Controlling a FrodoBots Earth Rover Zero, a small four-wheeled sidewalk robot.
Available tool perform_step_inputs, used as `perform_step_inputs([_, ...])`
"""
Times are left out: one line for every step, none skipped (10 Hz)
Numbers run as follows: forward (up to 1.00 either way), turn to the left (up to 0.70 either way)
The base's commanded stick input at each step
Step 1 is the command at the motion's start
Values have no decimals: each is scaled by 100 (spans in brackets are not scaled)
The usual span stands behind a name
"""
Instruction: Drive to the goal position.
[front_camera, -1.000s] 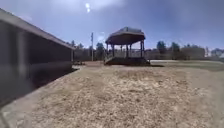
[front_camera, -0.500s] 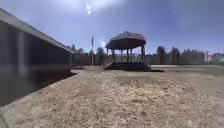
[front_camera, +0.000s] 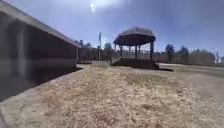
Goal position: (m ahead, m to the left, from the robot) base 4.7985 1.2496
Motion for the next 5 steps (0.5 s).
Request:
perform_step_inputs([70, 0])
perform_step_inputs([70, 0])
perform_step_inputs([70, 0])
perform_step_inputs([70, 0])
perform_step_inputs([70, 0])
